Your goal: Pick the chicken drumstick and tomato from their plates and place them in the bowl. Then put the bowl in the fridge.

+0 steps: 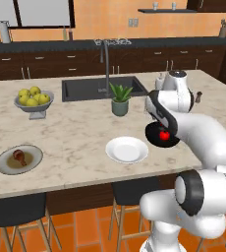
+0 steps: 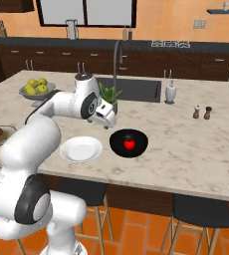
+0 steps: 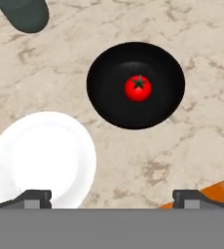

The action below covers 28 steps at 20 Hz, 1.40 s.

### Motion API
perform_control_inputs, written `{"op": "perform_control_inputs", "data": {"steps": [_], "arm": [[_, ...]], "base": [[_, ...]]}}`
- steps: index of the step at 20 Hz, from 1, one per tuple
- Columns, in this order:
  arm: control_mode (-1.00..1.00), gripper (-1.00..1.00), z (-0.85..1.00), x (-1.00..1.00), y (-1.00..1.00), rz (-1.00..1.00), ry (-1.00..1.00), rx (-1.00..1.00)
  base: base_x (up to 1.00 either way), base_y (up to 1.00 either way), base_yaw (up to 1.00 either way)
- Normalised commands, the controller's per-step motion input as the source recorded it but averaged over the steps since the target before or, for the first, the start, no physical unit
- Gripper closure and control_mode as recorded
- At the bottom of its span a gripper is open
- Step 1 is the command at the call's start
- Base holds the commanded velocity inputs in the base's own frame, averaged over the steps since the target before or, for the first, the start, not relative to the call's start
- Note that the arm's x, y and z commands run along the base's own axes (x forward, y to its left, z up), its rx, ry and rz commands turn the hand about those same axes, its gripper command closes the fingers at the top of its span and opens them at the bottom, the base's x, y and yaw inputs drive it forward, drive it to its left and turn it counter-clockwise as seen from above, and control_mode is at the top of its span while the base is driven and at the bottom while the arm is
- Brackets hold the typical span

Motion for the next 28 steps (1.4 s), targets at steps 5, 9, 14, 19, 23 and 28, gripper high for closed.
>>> {"op": "perform_control_inputs", "data": {"steps": [5,9,14,19,23,28], "arm": [[-1.00,-1.00,-0.13,-0.57,0.00,0.03,-0.47,-0.03],[-1.00,-1.00,-0.04,-0.01,0.00,0.00,-0.07,0.00],[1.00,-1.00,0.00,-0.23,0.14,0.02,-0.01,0.00],[1.00,-1.00,0.00,0.00,0.00,0.00,0.00,0.00],[1.00,-1.00,0.00,0.00,0.00,0.00,0.00,0.00],[1.00,-1.00,0.00,0.00,0.00,0.00,0.00,0.00]], "base": [[0.00,0.00,0.00],[0.00,0.00,0.00],[-0.27,0.60,0.04],[-0.03,1.00,0.00],[0.12,1.00,0.00],[0.11,1.00,-0.04]]}}
